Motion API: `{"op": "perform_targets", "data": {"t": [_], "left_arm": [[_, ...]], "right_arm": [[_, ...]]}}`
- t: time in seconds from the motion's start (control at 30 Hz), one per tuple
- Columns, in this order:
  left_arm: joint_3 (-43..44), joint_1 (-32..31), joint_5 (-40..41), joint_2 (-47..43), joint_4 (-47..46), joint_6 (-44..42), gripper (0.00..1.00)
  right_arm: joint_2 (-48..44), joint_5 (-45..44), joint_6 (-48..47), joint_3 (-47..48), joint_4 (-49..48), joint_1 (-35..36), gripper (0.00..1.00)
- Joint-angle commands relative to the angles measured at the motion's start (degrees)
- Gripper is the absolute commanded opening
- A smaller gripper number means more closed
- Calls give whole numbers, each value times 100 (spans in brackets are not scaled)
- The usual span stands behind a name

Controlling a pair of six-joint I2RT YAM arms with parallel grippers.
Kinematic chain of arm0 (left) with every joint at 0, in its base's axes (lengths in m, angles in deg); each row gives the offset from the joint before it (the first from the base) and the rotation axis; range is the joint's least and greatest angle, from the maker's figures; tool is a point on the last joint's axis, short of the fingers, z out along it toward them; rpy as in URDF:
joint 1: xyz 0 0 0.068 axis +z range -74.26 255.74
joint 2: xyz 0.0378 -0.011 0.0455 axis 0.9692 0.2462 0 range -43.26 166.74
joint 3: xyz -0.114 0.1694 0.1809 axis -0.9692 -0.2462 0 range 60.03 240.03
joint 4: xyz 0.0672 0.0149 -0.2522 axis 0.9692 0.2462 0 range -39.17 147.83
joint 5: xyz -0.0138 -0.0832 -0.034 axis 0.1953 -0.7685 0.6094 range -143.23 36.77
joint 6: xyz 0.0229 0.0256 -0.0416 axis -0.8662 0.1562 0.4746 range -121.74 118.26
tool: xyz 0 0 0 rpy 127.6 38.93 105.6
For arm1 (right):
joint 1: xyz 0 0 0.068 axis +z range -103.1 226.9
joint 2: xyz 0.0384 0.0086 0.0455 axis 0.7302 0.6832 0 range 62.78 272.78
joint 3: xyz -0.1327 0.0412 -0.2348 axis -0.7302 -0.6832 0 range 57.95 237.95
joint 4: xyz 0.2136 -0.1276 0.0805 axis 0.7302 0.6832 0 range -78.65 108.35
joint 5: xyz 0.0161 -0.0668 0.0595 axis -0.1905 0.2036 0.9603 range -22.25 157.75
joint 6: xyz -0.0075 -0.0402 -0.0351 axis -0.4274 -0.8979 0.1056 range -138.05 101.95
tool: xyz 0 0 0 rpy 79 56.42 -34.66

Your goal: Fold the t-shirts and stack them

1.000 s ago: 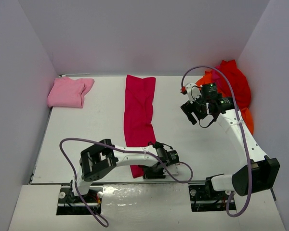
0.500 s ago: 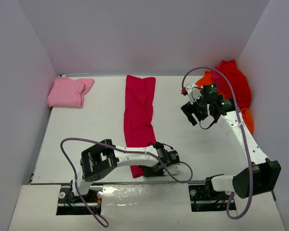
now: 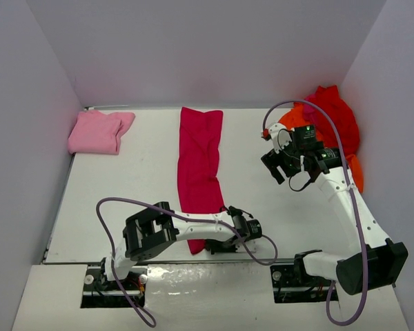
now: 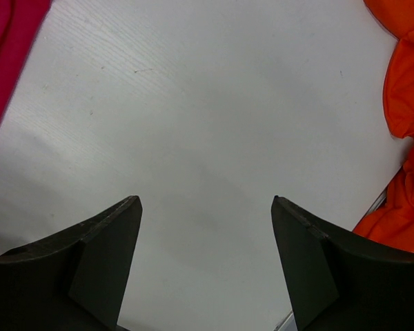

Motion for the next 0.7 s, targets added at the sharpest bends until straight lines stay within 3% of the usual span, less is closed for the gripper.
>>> {"op": "perform_targets", "data": {"t": [0.0, 0.3, 0.67], "left_arm": [[-326, 14, -549, 482, -1078, -150, 0], [236, 84, -1727, -948, 602, -982, 0], [551, 409, -3189, -1978, 1679, -1686, 0]], "right_arm": [[-161, 41, -149, -55, -125, 36, 73], [522, 561, -174, 508, -153, 89, 72], [1287, 284, 35, 808, -92, 511, 71]]}}
